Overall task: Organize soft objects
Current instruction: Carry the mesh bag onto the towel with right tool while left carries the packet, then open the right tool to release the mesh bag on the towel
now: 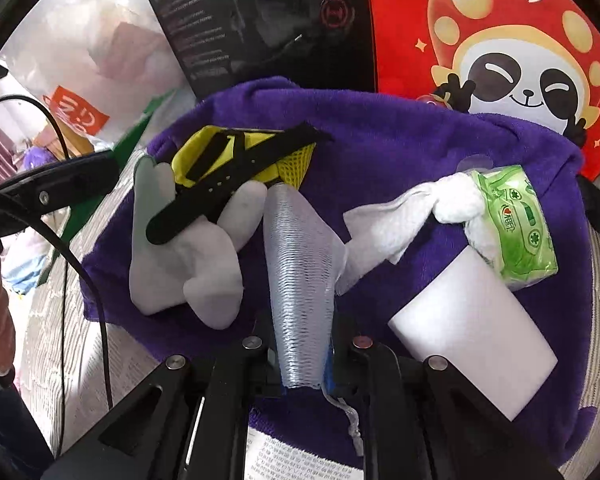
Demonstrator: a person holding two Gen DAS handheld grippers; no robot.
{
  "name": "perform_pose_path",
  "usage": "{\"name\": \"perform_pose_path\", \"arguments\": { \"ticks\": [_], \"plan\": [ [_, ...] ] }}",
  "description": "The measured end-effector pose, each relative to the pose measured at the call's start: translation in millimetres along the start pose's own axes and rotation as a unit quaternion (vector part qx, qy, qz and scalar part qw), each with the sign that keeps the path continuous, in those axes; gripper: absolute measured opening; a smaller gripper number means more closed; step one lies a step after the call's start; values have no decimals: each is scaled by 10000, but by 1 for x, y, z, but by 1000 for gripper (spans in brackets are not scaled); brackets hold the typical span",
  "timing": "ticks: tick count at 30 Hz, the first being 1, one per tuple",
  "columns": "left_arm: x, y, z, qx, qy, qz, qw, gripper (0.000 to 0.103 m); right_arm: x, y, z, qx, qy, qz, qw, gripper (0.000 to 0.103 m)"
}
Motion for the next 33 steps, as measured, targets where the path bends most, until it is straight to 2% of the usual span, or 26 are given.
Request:
{"name": "perform_pose_path", "arguments": {
  "ticks": [5,7,9,10,12,15,17,31,33],
  "plan": [
    [1,1,6,-66,85,25,9999,35,7,-2,1,111,-55,67,9999,15],
    [0,1,8,-86,92,12,9999,35,9,1,-3,128,-133,68,9998,19],
    [-1,1,8,-89,108,-3,9999,35,10,1,-4,138,-120,32,9998,34],
    [-2,0,8,-89,114,-7,9999,35,11,-1,-7,167,-101,-5,9998,45],
    [-2,0,8,-76,118,-9,9999,35,8,-4,-13,255,-165,-83,9995,57],
    [-1,0,7,-68,140,23,9999,35,4,-10,-21,374,-66,-192,9991,70],
    [-2,0,6,-58,154,21,9999,35,1,-14,-23,444,84,-290,9986,74],
    [-2,1,5,-65,153,43,9999,35,17,-28,-54,731,551,-249,9955,75],
    [-2,1,3,-56,159,59,9998,35,19,-27,-59,783,580,-243,9949,80]
  ]
}}
Point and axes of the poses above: each gripper's, at about its wrist camera, not at the fingertips, and z roughly the way its jaws point, x to its right, y to its underside, the point moved 8 cm from there along z, roughly the way its jaws point, and after that the axes turned 3 degrees about -x, right-handed, at the moved point
